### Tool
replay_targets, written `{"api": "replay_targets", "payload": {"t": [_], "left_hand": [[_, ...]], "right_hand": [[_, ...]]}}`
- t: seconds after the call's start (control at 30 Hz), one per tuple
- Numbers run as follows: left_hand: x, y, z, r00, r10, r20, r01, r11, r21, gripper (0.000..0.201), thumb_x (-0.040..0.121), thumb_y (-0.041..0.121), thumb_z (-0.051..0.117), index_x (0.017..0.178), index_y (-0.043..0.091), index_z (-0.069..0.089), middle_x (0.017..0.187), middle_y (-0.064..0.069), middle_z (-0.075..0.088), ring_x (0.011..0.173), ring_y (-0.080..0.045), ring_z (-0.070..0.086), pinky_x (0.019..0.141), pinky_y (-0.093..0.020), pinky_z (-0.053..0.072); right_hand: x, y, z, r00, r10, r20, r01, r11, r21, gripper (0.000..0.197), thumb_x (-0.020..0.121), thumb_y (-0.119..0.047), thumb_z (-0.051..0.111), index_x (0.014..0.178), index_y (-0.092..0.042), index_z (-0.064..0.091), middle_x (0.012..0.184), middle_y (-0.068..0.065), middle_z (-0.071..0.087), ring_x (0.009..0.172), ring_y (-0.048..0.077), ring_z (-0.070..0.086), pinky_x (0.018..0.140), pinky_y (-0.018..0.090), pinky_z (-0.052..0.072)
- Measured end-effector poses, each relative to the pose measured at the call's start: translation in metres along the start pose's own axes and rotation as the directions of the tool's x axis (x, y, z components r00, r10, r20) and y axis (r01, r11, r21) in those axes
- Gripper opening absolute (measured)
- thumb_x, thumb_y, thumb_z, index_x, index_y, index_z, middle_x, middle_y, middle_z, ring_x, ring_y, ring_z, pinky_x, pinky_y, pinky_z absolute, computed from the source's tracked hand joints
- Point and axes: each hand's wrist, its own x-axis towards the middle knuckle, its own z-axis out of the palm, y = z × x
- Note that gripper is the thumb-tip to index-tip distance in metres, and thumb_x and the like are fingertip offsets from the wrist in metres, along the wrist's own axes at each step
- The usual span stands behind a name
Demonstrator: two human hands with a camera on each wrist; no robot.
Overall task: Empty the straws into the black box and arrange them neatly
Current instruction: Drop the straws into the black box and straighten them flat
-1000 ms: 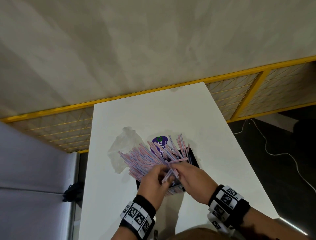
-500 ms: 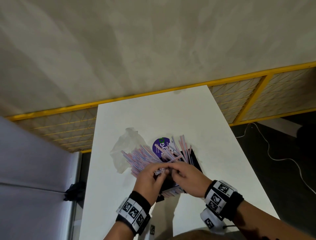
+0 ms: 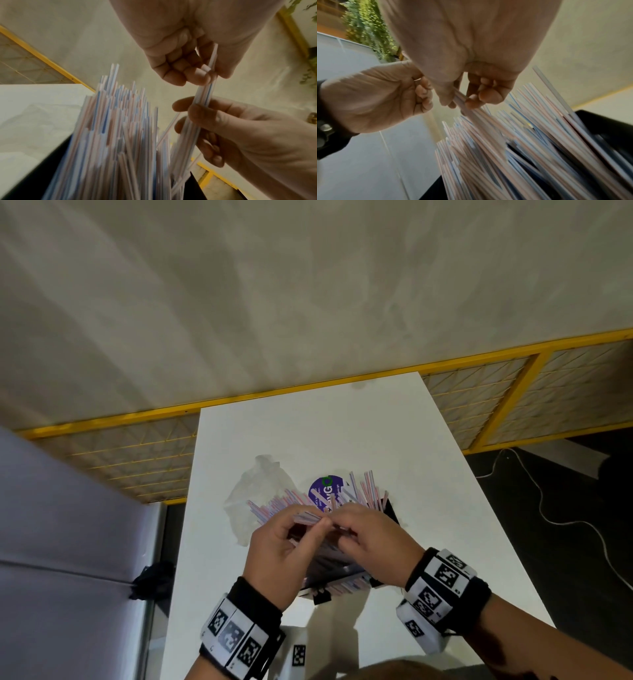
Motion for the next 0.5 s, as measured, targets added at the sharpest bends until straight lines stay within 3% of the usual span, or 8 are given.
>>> {"api": "replay_targets", "payload": {"t": [0.07,0.13,0.23,0.33,0.4,0.5], "left_hand": [[-0.005,0.003,-0.009,1.0,-0.012,-0.004,0.012,1.0,0.018,0.009,0.092,0.03,0.075,0.097,0.023,0.076,0.092,-0.001,0.076,0.087,-0.02,0.073,0.078,-0.026,0.056],[-0.012,-0.003,-0.017,0.999,-0.042,-0.02,0.043,0.996,0.084,0.008,0.088,0.031,0.078,0.094,0.025,0.076,0.091,0.0,0.073,0.086,-0.02,0.071,0.077,-0.026,0.055],[-0.026,-0.021,-0.022,0.977,-0.213,-0.018,0.214,0.975,0.064,0.012,0.087,0.022,0.081,0.094,0.027,0.074,0.089,0.0,0.072,0.081,-0.017,0.069,0.076,-0.031,0.056],[-0.038,-0.042,-0.021,0.944,-0.33,-0.001,0.327,0.935,0.14,0.021,0.088,0.019,0.079,0.094,0.037,0.07,0.086,0.005,0.072,0.071,-0.011,0.066,0.071,-0.031,0.056],[-0.044,-0.052,-0.02,0.94,-0.342,0.011,0.33,0.915,0.231,0.025,0.088,0.022,0.078,0.095,0.043,0.067,0.089,0.011,0.072,0.075,-0.007,0.068,0.075,-0.028,0.057],[-0.051,-0.058,-0.015,0.947,-0.313,0.077,0.261,0.884,0.387,0.012,0.088,0.038,0.07,0.095,0.045,0.064,0.092,0.02,0.071,0.086,0.001,0.068,0.079,-0.022,0.054]], "right_hand": [[-0.002,0.0,0.001,0.997,-0.031,0.066,0.037,0.996,-0.083,0.026,0.093,-0.018,0.054,0.116,-0.02,0.066,0.102,-0.006,0.061,0.093,0.007,0.053,0.083,0.02,0.043],[-0.007,0.004,0.003,0.989,-0.001,0.15,0.031,0.98,-0.196,0.018,0.099,-0.029,0.052,0.112,-0.024,0.064,0.1,-0.005,0.06,0.093,0.012,0.054,0.081,0.03,0.045],[-0.012,0.014,0.007,0.958,0.136,0.251,-0.023,0.913,-0.407,0.024,0.104,-0.041,0.048,0.105,-0.021,0.062,0.102,-0.001,0.058,0.095,0.021,0.057,0.081,0.04,0.047],[-0.018,0.026,0.01,0.94,0.228,0.254,-0.077,0.866,-0.493,0.035,0.103,-0.045,0.047,0.122,-0.021,0.062,0.117,0.0,0.058,0.11,0.022,0.056,0.093,0.038,0.047],[-0.022,0.031,0.012,0.944,0.219,0.246,-0.07,0.864,-0.499,0.042,0.103,-0.049,0.047,0.133,-0.023,0.06,0.124,-0.002,0.058,0.115,0.02,0.052,0.098,0.035,0.045],[-0.028,0.035,0.012,0.954,0.184,0.235,-0.051,0.876,-0.48,0.044,0.102,-0.053,0.044,0.128,-0.023,0.062,0.121,-0.003,0.06,0.11,0.018,0.054,0.095,0.034,0.044]]}}
